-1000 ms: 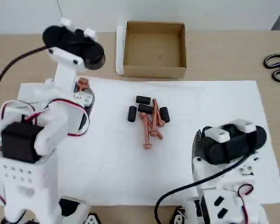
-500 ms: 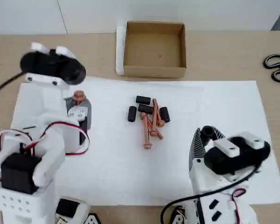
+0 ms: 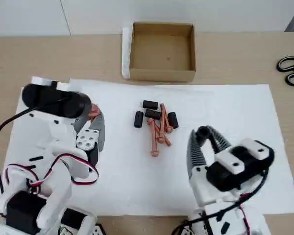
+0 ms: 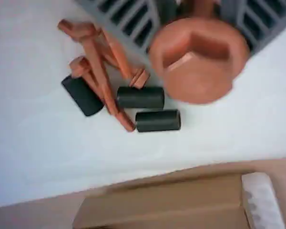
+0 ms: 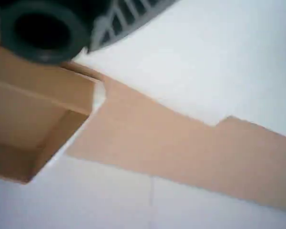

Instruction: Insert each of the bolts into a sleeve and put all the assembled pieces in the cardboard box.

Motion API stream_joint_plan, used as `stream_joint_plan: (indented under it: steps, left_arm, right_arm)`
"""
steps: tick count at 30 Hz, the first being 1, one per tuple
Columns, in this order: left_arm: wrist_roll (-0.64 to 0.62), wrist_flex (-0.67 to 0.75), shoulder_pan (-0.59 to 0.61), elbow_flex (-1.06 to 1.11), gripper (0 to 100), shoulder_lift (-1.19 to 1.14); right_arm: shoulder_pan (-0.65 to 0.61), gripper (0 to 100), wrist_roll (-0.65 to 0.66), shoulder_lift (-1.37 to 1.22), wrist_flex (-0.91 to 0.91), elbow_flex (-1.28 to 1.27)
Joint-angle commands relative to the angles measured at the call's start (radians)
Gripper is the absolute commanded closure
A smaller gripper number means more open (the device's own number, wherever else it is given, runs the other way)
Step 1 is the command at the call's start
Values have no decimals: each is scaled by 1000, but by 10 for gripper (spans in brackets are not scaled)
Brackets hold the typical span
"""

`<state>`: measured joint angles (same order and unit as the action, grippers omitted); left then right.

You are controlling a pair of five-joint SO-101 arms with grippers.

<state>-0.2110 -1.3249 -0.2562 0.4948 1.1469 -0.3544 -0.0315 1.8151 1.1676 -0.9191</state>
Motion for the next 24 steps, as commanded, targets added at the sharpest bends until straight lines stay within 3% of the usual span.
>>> stream_joint_plan:
  steps: [1, 9, 24]
  left_arm:
    - [-91, 95, -8, 2, 994, 11]
    - [-229, 313, -68, 160, 994, 14]
    - [-226, 595, -249, 334, 994, 12]
  right_arm:
    - [-73, 995, -8, -5, -25, -31]
    - [-214, 995, -9, -12, -22, -77]
    - [-245, 995, -11, -2, -31, -227]
